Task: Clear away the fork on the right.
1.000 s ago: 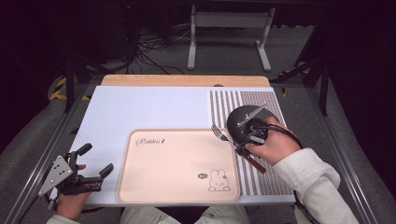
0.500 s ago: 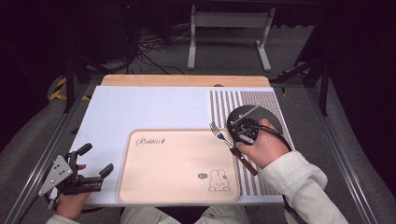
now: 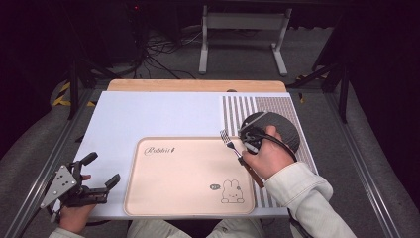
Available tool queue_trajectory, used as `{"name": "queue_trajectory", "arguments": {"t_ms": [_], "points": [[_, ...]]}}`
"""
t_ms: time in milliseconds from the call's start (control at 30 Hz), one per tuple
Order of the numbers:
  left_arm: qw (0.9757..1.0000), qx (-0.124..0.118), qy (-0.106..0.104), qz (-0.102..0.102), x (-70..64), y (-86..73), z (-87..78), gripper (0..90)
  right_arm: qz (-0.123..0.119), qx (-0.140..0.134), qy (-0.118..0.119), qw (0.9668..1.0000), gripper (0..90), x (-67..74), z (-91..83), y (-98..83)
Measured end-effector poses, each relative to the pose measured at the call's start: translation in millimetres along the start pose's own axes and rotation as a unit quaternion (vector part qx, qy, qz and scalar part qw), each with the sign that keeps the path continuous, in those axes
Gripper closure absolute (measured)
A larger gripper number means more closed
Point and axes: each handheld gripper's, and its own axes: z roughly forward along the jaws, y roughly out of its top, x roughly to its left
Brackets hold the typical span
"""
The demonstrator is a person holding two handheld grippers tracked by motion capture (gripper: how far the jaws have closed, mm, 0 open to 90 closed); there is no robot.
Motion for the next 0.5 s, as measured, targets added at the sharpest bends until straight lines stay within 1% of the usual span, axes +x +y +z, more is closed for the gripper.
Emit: {"name": "queue_trajectory", "arguments": {"t_ms": [33, 67, 100, 133, 167, 200, 233, 367, 467, 500], "points": [[1.0000, 0.000, 0.000, 0.000, 0.0, 0.1, -0.1, 0.0, 0.005, -0.003, 0.001, 1.0000, 78.5, 0.7, 1.7, 0.5], [1.0000, -0.001, 0.000, 0.000, 0.0, 0.2, -0.2, 0.0, 0.011, 0.000, 0.000, 0.9999, 78.5, 1.5, 3.3, 0.9], [1.0000, -0.001, 0.000, 0.000, 0.0, 0.2, -0.2, 0.0, 0.011, 0.000, 0.000, 0.9999, 78.5, 1.5, 3.3, 0.9], [1.0000, -0.001, 0.000, 0.001, 0.0, 0.2, -0.3, 0.0, 0.011, 0.001, -0.004, 0.9999, 78.5, 2.0, 5.0, 1.1], [1.0000, -0.001, 0.000, 0.000, 0.0, 0.3, -0.3, 0.0, 0.020, -0.002, -0.009, 0.9998, 78.4, 3.8, 7.9, 1.6], [1.0000, -0.001, -0.001, 0.000, 0.0, 0.3, -0.3, 0.0, 0.023, -0.003, -0.011, 0.9997, 78.4, 4.7, 9.2, 1.8], [1.0000, -0.001, -0.001, 0.001, 0.0, 0.3, -0.4, 0.0, 0.027, 0.001, -0.012, 0.9996, 78.5, 5.0, 10.9, 1.9], [1.0000, -0.001, -0.001, 0.001, 0.0, 0.5, -0.5, 0.0, 0.039, -0.004, -0.006, 0.9992, 78.5, 6.8, 15.6, 3.3], [1.0000, -0.002, -0.002, 0.002, 0.1, 0.5, -0.6, 0.0, 0.041, 0.002, -0.001, 0.9992, 78.4, 9.6, 23.2, 4.0], [1.0000, -0.002, -0.002, 0.001, 0.1, 0.4, -0.7, 0.0, 0.042, 0.004, -0.003, 0.9991, 78.4, 10.7, 25.7, 4.2]]}}
